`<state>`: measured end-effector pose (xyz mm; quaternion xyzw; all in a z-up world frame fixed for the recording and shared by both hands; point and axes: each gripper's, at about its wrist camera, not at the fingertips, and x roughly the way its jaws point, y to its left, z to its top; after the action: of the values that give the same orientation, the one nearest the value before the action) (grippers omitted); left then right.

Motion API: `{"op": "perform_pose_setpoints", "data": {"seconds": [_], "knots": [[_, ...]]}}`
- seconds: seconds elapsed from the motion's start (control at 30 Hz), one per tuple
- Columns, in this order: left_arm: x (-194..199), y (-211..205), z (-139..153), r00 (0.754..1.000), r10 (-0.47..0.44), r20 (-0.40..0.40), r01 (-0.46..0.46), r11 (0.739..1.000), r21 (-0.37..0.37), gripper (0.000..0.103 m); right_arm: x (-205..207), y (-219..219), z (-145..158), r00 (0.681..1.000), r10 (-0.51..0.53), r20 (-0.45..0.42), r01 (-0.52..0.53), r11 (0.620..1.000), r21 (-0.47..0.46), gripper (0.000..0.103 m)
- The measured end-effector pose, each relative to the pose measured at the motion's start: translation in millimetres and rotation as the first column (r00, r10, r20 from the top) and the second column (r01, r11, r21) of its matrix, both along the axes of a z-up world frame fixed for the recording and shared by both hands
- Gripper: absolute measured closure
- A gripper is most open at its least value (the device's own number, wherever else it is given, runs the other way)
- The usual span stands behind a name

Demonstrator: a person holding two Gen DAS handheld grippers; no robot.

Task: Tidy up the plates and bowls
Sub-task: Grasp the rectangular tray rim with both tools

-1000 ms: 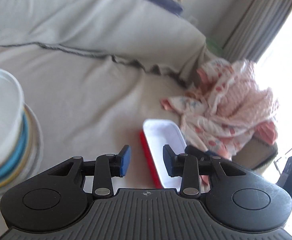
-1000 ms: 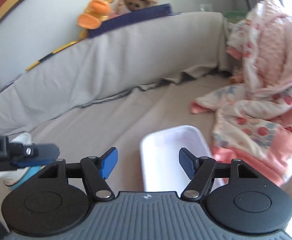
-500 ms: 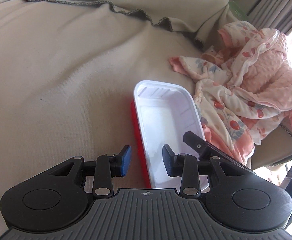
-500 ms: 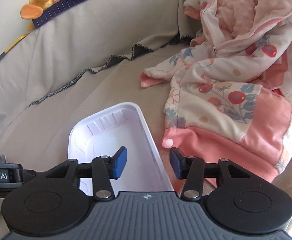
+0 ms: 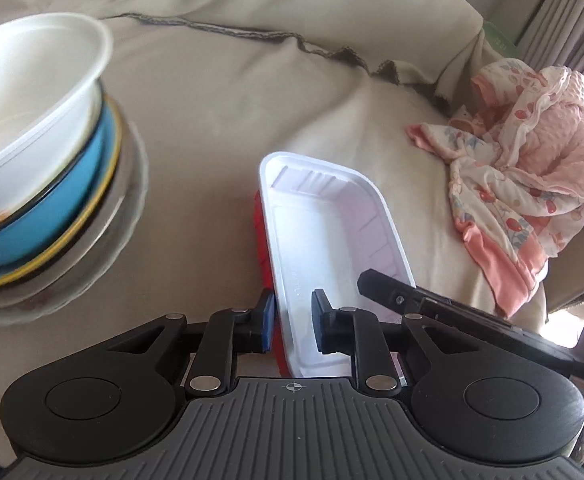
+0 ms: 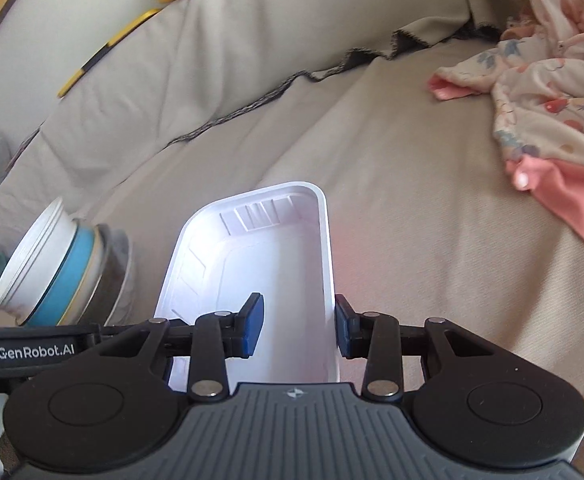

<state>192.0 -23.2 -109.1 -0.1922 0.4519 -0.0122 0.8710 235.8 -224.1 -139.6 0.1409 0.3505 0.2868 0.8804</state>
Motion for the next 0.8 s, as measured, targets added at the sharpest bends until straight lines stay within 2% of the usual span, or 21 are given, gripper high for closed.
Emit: {"op": "perform_pose_setpoints", "data": {"seconds": [0.13, 0.23, 0.3, 0.57, 0.73, 0.8], "knots": [[-29, 17, -13, 0.999, 0.029, -0.037, -0.031, 0.998, -0.050, 0.082, -18, 16, -7, 0.998, 0.059, -0.002, -0.059, 0.998, -0.024, 0.066], [-31, 30, -20, 0.998, 0.060, -0.036, -0.063, 0.995, -0.084, 0.083, -25, 20, -13, 0.996, 0.082, -0.022, -0.082, 0.996, -0.033, 0.066], [-26, 33, -21, 0.996, 0.080, -0.031, -0.082, 0.994, -0.075, 0.083, -28, 22, -15, 0.996, 0.084, -0.030, -0.085, 0.996, -0.037, 0.066], [-10, 21, -25, 0.998, 0.055, -0.031, -0.056, 0.998, -0.017, 0.082, -26, 19, -10, 0.999, 0.049, 0.003, -0.049, 0.998, -0.040, 0.066], [-5, 21, -23, 0.999, 0.050, -0.020, -0.050, 0.999, -0.021, 0.082, -16, 22, -9, 0.999, 0.042, -0.019, -0.042, 0.999, -0.028, 0.065], [-9, 17, -19, 0.999, 0.037, -0.020, -0.036, 0.999, 0.024, 0.082, -18, 21, -9, 0.998, 0.059, -0.022, -0.059, 0.998, -0.017, 0.065]]}}
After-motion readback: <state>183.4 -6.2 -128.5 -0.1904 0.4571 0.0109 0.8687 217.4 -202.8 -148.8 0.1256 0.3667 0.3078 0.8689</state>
